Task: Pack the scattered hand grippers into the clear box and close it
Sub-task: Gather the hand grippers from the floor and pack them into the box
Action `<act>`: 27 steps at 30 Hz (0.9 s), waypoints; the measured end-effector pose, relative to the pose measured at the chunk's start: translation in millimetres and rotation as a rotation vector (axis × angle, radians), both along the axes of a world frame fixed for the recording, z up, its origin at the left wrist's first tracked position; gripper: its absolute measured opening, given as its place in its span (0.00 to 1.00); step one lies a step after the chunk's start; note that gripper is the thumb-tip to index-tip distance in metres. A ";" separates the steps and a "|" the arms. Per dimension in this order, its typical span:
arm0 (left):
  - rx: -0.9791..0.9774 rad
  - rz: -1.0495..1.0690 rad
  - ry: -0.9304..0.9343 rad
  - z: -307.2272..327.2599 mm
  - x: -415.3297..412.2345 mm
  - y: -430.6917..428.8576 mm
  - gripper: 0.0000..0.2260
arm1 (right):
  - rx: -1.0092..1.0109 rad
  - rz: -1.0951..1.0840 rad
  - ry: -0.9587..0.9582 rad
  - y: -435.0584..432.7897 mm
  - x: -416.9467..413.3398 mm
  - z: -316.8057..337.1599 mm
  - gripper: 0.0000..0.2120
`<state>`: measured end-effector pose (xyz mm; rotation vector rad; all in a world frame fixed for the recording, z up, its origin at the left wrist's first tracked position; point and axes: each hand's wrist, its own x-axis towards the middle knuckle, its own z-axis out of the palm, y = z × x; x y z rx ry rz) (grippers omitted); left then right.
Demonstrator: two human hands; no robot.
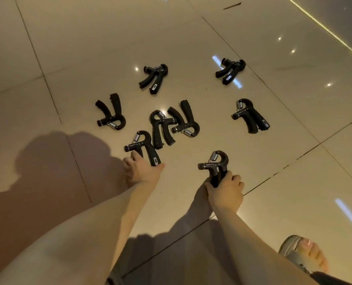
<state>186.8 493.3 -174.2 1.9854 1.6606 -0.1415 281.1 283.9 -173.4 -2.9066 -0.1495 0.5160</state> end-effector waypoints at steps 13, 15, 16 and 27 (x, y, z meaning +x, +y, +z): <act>-0.054 0.018 -0.239 33.6 -31.6 -27.1 0.46 | 0.216 0.078 -0.029 -25.3 -17.4 31.0 0.22; -0.016 -0.035 -0.280 47.9 -41.3 -39.0 0.45 | 0.250 0.085 -0.055 -31.5 -23.0 42.2 0.22; 0.005 -0.066 -0.300 56.3 -45.8 -45.8 0.45 | 0.274 0.078 -0.073 -34.7 -26.3 48.9 0.23; 0.160 -0.332 -0.617 182.5 -85.6 -139.9 0.47 | 0.562 0.011 -0.371 -103.1 -70.4 188.5 0.30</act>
